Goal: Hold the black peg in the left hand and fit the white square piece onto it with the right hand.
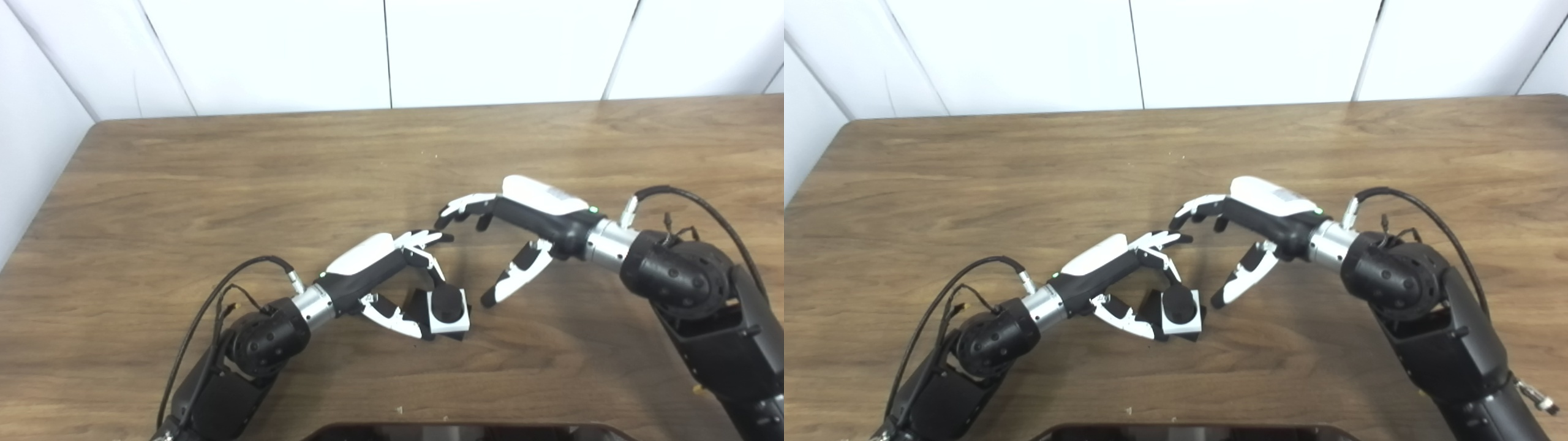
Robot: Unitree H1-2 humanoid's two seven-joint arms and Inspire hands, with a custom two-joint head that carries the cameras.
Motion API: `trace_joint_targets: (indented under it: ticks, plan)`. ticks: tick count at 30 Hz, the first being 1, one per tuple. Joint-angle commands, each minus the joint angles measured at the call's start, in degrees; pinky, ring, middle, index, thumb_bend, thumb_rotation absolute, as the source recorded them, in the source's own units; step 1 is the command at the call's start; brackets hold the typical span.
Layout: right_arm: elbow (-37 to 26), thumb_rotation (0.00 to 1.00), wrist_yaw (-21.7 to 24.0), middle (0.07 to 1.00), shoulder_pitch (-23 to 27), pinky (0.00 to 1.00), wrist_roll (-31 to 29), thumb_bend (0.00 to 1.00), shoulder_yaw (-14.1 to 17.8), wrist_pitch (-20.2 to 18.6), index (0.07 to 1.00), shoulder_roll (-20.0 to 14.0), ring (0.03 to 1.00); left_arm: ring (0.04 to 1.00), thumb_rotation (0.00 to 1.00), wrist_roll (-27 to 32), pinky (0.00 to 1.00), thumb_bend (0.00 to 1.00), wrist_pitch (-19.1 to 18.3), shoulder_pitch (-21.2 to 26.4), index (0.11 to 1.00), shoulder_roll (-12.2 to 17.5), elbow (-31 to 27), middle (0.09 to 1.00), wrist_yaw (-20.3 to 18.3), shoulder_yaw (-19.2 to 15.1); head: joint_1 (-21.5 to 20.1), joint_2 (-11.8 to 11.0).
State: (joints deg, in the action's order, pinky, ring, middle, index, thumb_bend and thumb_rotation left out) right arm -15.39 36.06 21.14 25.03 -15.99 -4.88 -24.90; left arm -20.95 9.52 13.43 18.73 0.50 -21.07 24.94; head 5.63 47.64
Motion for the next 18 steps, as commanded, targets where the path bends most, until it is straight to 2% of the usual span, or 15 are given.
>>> trace_joint_targets:
  ticks: [1,8,13,15,18]
  plan:
    - [0.9,0.15,-2.8,0.821,2.8,0.64,-1.0,0.77,2.0,2.6,0.739,-1.1,0.787,1.000,0.07,-2.5,1.00,0.52,-2.8,-1.3,0.489,2.2,1.1,0.972,-2.8,0.9,-0.4,0.0]
    - [4.5,0.14,-6.3,0.825,3.5,0.62,-2.2,0.80,5.8,3.9,0.738,-1.9,0.772,1.000,0.07,-2.4,1.00,0.52,-2.8,-1.3,0.488,2.4,1.1,0.970,-2.8,0.9,-0.7,0.1]
    - [3.4,0.13,-8.4,0.822,3.2,0.67,-2.3,0.80,8.9,1.1,0.743,-2.4,0.786,1.000,0.07,-2.6,1.00,0.52,-2.4,-1.3,0.488,2.3,1.6,0.967,-2.5,1.0,-1.4,-0.2]
    - [3.5,0.12,-9.8,0.814,2.9,0.69,-2.4,0.80,10.0,1.1,0.738,-2.1,0.793,1.000,0.07,-2.8,1.00,0.52,-2.3,-1.2,0.489,2.3,1.8,0.967,-2.4,1.1,-1.6,-0.3]
    - [2.9,0.15,-12.1,0.816,1.6,0.74,-2.1,0.78,11.8,-1.0,0.741,-1.0,0.816,1.000,0.07,-2.8,1.00,0.52,-2.4,-1.2,0.489,2.1,2.1,0.967,-2.3,1.1,-1.9,-0.5]
